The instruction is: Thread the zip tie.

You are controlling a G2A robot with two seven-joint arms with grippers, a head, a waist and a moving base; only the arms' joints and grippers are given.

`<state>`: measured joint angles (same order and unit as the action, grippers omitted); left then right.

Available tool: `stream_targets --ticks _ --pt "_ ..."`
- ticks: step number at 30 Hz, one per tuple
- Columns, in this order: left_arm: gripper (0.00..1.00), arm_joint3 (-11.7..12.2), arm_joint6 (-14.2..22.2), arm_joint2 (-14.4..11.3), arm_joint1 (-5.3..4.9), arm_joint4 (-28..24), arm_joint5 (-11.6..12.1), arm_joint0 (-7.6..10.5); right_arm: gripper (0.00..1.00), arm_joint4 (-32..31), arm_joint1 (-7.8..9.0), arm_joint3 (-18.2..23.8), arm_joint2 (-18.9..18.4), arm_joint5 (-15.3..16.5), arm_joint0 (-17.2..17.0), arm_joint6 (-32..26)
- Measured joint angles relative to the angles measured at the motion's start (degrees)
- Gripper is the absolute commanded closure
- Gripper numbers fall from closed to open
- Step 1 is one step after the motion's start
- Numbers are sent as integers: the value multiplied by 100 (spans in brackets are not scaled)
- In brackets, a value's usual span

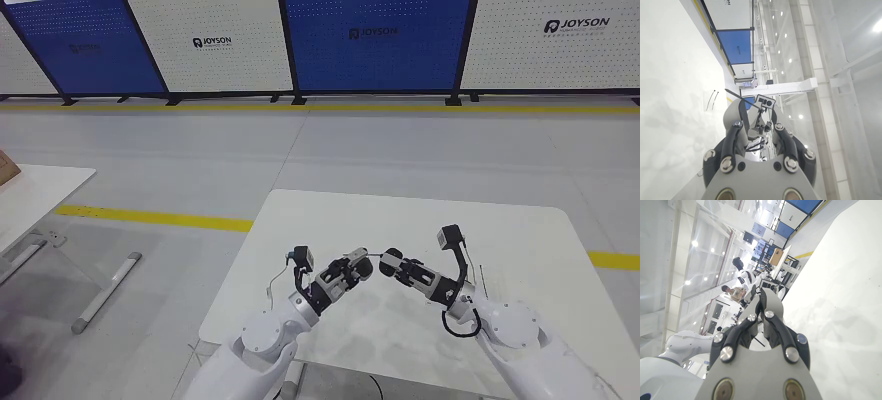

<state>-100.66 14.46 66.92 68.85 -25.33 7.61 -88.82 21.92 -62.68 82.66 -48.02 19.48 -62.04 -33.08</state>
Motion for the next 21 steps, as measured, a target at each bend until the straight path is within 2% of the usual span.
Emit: stream_targets --ticks 3,7,18,19,20,21 --pt "98 13 -28 -12 5 0 -14 27 100 0 0 0 0 0 0 0" --pt "100 28 -47 -33 11 -2 -25 51 100 0 0 0 0 0 0 0" --pt "100 4 -115 -44 9 172 -6 43 100 0 0 0 0 0 0 0" --pt "100 3 -125 -49 10 190 4 37 93 0 0 1 0 0 -1 1" --pt "100 1 -128 -52 10 198 9 33 61 -9 -2 15 -1 -9 -13 14" --pt "100 0 -129 -54 10 206 14 30 0 -26 -4 41 -5 -30 -33 28"
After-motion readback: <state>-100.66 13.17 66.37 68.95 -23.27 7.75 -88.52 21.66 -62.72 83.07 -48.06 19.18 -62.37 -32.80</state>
